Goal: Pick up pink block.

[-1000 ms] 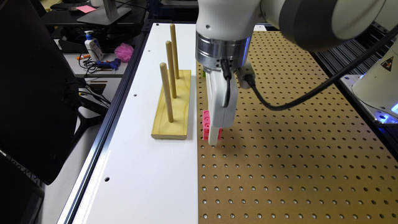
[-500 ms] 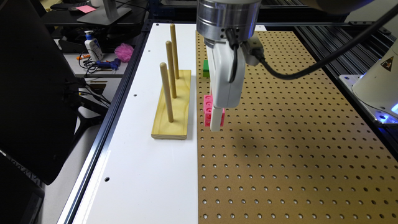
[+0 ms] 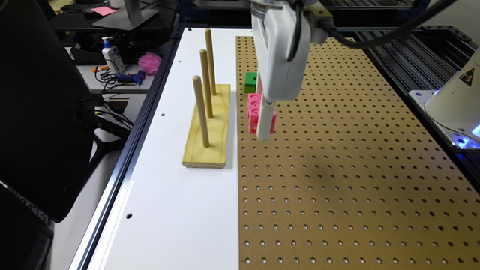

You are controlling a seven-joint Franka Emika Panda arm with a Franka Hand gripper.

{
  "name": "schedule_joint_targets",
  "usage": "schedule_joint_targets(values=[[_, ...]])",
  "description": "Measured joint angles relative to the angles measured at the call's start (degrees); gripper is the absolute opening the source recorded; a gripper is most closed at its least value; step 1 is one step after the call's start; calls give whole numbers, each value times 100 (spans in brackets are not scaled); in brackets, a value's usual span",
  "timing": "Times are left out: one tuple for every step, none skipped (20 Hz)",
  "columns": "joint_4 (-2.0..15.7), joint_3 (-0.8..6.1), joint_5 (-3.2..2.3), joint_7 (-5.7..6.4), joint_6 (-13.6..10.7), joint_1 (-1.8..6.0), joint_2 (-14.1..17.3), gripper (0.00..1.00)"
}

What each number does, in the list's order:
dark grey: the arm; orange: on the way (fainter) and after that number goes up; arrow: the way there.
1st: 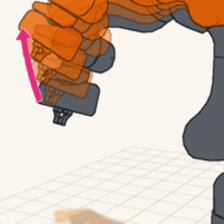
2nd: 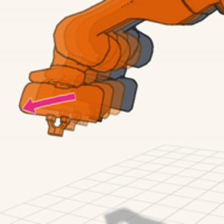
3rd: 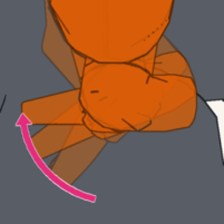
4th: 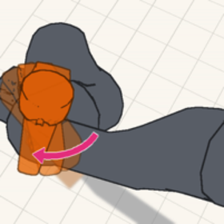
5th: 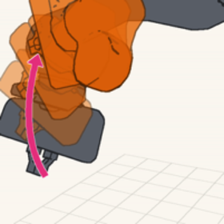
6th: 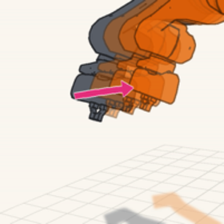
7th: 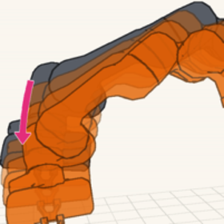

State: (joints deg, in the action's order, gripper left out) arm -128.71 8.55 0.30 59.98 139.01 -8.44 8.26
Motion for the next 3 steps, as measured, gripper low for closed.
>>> schedule_joint_targets(values=[[0,1,0,1,-8,0,-14,0],[0,1,0,2,-10,0,-17,0],[0,2,0,2,-10,0,-17,0]])
